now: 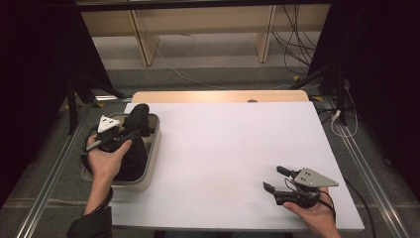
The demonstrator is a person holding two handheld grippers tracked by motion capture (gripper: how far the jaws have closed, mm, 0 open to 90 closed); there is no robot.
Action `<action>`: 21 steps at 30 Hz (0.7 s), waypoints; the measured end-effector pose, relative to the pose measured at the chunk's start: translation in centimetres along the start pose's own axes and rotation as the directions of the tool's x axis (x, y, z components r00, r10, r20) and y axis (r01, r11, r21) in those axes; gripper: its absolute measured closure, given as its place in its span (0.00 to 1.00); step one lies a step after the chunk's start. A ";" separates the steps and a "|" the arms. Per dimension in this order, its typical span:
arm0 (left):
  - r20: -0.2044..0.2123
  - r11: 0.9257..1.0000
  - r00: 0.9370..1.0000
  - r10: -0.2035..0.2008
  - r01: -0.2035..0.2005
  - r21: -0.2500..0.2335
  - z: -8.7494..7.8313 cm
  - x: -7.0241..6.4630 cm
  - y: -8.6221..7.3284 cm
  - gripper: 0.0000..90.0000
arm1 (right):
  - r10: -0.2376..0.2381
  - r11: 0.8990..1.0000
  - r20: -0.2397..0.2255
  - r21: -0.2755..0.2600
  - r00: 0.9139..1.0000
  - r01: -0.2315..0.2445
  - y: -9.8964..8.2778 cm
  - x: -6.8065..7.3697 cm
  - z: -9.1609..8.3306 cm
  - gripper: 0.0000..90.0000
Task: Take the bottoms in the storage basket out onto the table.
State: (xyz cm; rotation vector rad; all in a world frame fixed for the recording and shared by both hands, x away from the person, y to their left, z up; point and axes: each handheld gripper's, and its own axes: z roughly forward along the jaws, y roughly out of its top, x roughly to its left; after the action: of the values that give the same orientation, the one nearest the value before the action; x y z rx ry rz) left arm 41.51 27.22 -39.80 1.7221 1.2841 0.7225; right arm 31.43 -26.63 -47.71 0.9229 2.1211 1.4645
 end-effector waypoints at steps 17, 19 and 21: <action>0.007 0.994 1.000 0.021 -0.020 -0.110 -1.1 -1.0 1.2 0.75 | 0.000 1.000 0.007 -0.014 1.000 0.000 0.0 0.0 0.1 0.27; 0.005 0.993 1.000 0.025 -0.024 -0.117 -1.2 -1.2 1.2 0.75 | 0.000 1.000 0.007 -0.013 1.000 0.000 0.0 0.0 0.1 0.27; 0.003 0.991 1.000 0.030 -0.029 -0.128 -1.3 -1.3 1.3 0.75 | 0.002 1.000 0.008 -0.015 1.000 -0.002 0.0 0.0 0.1 0.27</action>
State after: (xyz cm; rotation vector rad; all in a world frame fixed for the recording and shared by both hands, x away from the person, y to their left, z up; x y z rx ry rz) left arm 40.69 26.24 -37.97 1.6413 1.1855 0.8002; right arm 31.50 -26.54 -47.79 0.9246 2.1011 1.4731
